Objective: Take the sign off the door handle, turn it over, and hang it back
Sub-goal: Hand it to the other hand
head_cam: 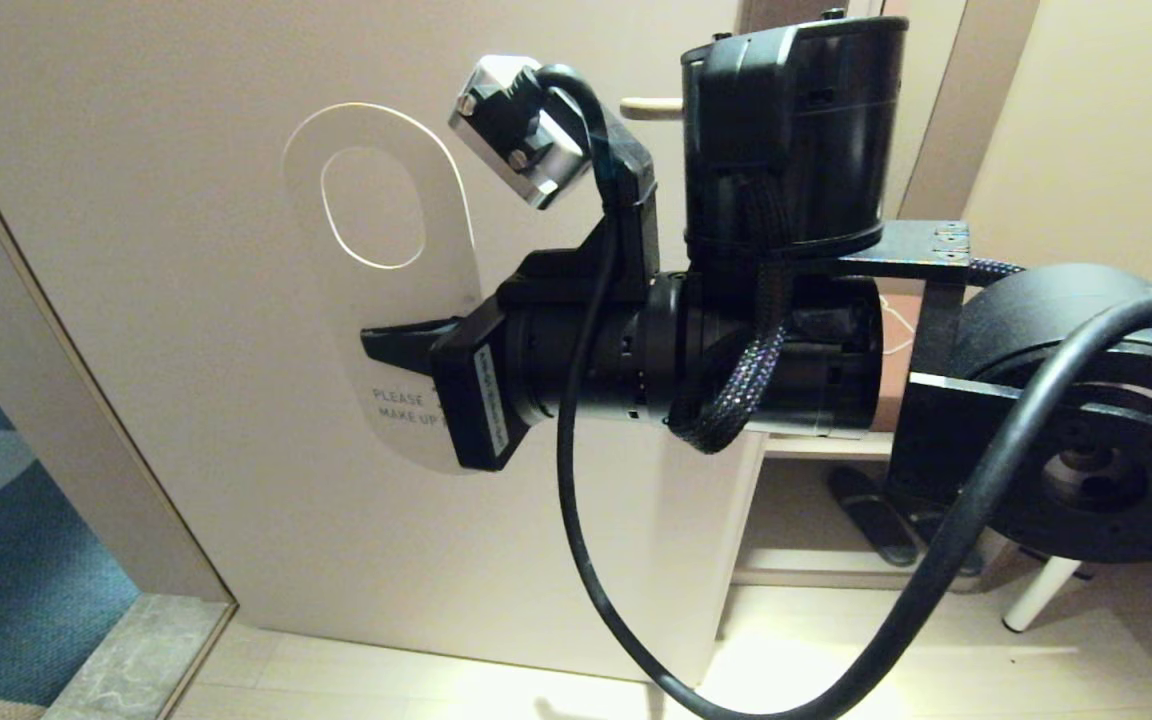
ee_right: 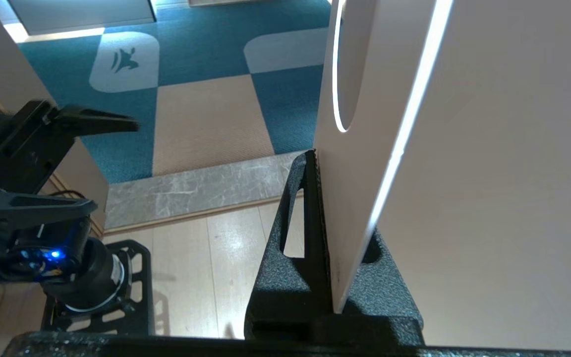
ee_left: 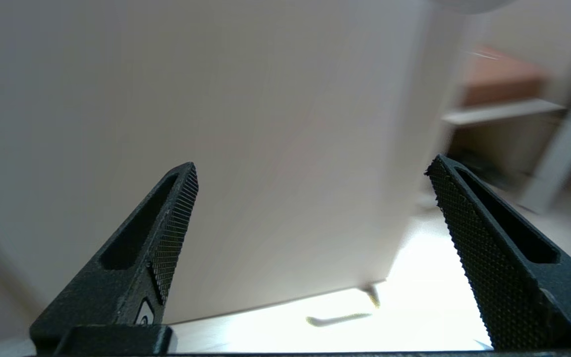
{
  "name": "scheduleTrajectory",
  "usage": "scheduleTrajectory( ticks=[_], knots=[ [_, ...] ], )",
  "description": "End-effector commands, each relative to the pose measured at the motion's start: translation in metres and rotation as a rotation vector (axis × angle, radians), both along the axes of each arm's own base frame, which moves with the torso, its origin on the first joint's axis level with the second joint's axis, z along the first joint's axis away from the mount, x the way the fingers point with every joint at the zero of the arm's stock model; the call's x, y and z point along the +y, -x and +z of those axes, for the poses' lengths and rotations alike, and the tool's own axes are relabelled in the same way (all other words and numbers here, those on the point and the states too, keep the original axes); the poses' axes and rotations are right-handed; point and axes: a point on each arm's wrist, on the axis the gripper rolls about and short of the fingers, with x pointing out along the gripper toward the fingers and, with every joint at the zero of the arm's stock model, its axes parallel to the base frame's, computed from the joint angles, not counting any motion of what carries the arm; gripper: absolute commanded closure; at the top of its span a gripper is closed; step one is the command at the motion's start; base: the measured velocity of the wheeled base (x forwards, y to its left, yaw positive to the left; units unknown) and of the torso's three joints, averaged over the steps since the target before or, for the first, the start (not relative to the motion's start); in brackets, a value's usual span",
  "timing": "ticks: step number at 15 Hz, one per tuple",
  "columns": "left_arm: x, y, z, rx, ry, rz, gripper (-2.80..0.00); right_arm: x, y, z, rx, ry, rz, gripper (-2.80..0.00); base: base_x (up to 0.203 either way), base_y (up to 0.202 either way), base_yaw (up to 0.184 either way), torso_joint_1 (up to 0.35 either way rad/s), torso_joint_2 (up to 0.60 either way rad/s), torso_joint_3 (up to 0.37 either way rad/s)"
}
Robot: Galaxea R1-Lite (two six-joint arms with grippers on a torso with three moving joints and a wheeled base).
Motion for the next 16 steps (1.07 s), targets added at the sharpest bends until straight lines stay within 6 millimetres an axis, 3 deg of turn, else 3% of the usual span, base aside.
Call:
scheduleTrajectory(
  ticks=[1, 4, 9, 16],
  knots=[
    [-0.007, -0.023, 0.004, 0.11, -0.02, -0.097, -2.8, -0.008, 0.003, 0.006, -0.007, -0.01, -0.004, 0.0, 0.0, 0.0, 0.0, 0.0, 0.0, 0.0],
    [-0.02, -0.044, 0.008, 0.184, -0.014, -0.248, -2.8, -0.014, 0.002, 0.008, -0.007, -0.015, -0.011, 0.0, 0.0, 0.0, 0.0, 0.0, 0.0, 0.0],
    [-0.038, -0.06, 0.016, 0.272, 0.062, -0.46, -2.8, -0.01, 0.0, 0.004, -0.002, -0.008, -0.006, 0.0, 0.0, 0.0, 0.0, 0.0, 0.0, 0.0],
    [-0.068, -0.115, 0.036, 0.259, 0.179, -0.519, -2.8, -0.006, -0.006, 0.005, -0.003, -0.019, 0.022, 0.0, 0.0, 0.0, 0.0, 0.0, 0.0, 0.0]
  ],
)
